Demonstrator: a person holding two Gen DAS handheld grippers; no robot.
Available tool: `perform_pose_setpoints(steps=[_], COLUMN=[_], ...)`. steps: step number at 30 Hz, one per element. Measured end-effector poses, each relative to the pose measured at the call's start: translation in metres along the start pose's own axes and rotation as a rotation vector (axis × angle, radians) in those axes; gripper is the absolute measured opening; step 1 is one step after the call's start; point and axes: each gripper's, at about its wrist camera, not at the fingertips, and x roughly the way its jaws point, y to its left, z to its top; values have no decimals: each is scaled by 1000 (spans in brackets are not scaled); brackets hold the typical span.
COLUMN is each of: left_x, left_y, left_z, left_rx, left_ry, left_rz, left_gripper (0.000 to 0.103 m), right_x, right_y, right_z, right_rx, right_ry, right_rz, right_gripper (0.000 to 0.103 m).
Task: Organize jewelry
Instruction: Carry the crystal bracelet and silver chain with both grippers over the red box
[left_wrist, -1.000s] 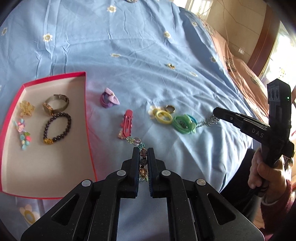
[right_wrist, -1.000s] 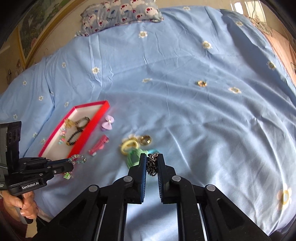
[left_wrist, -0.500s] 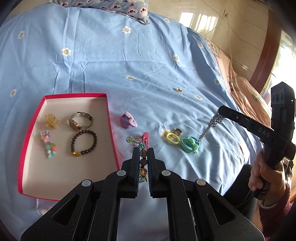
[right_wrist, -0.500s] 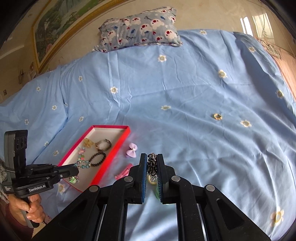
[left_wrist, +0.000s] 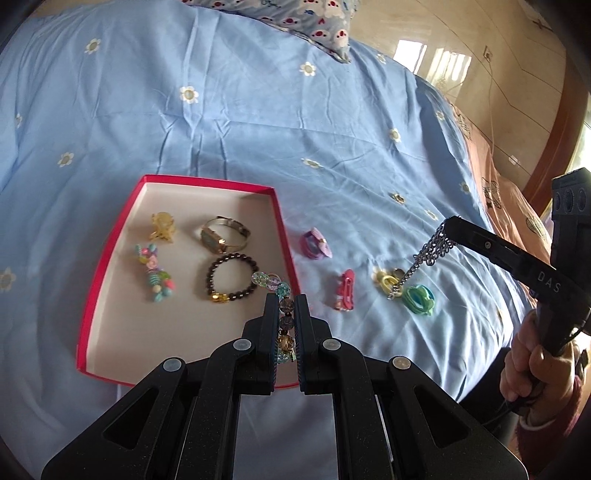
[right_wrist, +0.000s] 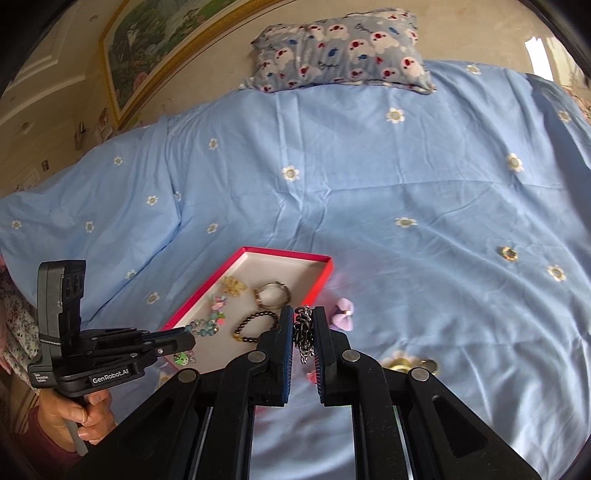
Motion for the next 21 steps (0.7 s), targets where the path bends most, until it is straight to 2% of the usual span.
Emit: perform_pose_setpoints(steps=[8, 21], left_x=[0, 7], left_y=[27, 62], left_z=[-5, -9], left_rx=[-47, -101], left_ry=[9, 28], left_rz=[41, 94], left_gripper=[7, 7], right_x=[29, 74], right_y=[28, 60], right_z=[2, 1], right_rx=[-11, -27], right_ry=[41, 108], right_rz=[102, 199], right_gripper=[9, 9])
